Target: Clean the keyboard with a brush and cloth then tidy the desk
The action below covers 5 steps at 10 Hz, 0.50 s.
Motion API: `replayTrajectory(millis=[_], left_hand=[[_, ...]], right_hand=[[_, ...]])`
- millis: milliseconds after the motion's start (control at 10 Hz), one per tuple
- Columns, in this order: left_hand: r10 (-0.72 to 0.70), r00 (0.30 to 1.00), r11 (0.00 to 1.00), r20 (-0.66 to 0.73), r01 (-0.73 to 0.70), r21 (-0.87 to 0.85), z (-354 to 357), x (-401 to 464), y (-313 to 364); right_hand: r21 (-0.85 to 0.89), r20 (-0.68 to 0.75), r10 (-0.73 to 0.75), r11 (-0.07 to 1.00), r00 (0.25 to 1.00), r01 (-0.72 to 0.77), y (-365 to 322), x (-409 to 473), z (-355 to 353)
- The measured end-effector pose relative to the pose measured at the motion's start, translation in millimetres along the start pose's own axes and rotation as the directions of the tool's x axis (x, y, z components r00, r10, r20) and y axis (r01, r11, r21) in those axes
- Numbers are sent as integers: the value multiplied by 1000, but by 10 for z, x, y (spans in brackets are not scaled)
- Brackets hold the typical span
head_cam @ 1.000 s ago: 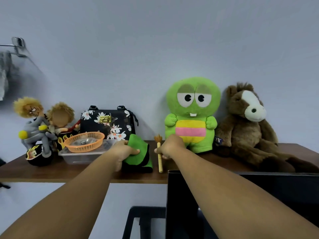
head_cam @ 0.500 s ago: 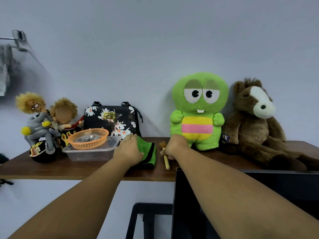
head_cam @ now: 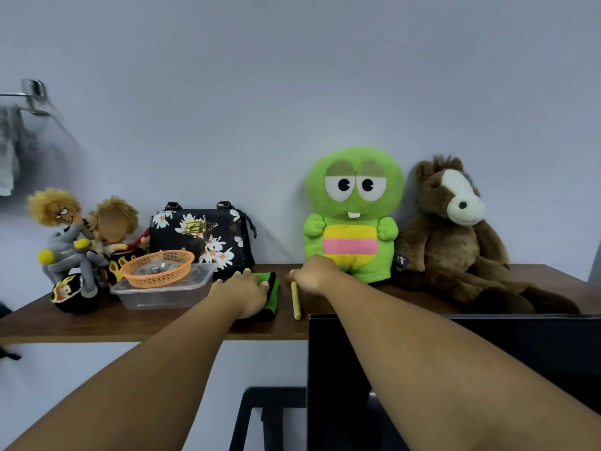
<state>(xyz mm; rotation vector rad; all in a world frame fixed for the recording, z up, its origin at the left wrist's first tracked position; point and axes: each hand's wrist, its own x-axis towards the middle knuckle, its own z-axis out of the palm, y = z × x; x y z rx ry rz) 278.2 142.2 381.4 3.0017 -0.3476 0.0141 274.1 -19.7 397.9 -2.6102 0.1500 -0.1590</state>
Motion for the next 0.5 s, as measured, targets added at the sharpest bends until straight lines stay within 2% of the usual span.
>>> replayTrajectory(millis=[100,300,500], left_hand=[[25,998,999,-63,-24,24,-130,-105,167],[49,975,998,-215,-38,56,-500,-372,556],[98,939,995,-329,-84,57,-791,-592,1248]], right_hand=[[57,54,-86,995,995,82,101,-179,-228],[87,-126,-218,969,968,230,304,-459,-772],[24,-229,-277,957,933,290,718,-833,-1561]])
